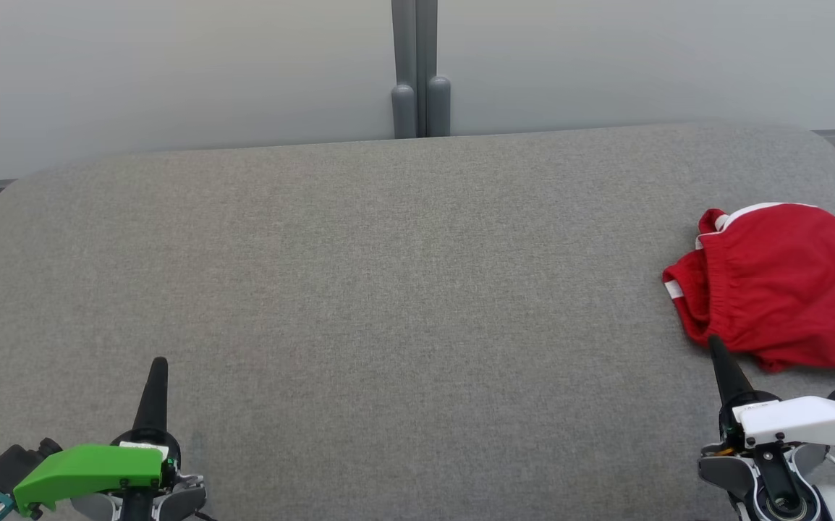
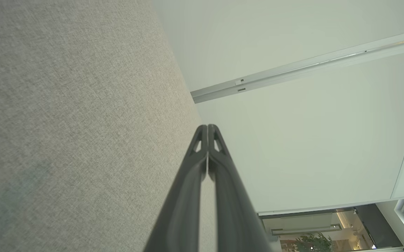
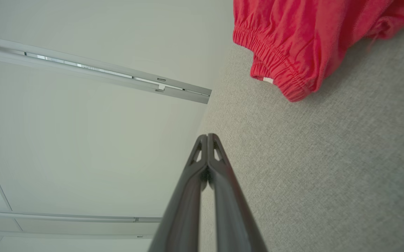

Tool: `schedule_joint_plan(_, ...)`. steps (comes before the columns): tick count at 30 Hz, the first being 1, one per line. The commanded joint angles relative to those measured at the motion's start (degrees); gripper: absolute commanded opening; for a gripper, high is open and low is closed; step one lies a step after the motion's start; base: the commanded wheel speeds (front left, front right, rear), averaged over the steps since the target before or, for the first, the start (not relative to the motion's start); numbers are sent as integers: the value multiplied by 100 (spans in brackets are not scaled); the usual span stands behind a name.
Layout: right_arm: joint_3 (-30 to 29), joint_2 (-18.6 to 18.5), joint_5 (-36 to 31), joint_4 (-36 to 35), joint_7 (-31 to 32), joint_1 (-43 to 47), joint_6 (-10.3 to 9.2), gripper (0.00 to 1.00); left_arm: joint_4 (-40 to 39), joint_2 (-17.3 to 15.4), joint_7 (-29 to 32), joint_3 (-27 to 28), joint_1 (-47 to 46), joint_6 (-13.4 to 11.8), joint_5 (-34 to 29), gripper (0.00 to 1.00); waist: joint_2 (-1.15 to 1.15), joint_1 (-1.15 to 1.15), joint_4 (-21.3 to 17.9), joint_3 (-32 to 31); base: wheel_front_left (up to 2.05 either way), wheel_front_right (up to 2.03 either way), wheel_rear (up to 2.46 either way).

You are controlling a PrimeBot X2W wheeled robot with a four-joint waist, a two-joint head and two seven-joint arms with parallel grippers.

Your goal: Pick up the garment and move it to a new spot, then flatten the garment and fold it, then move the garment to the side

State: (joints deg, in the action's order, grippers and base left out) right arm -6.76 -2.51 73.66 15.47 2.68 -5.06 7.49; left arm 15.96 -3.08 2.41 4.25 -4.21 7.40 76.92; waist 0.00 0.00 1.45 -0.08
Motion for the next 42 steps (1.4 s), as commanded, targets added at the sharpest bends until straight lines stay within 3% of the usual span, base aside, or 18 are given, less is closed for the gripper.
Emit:
schedule_joint_plan(1,1,-38,170,-53,42,-106,2,0,-56,-8,34,45,-150,12,171,0,0,0,-6,1,0,0,0)
schedule_joint_plan(37,4,-51,1893,-146,438,-154,1,0,-204,22,415,233,-249,16,1566,0,0,0,-144,25,0,0,0)
schedule_joint_plan(42,4,-50,1888,-144,428,-154,1,0,-199,21,401,229,-237,15,1551,0,0,0,-145,25,0,0,0)
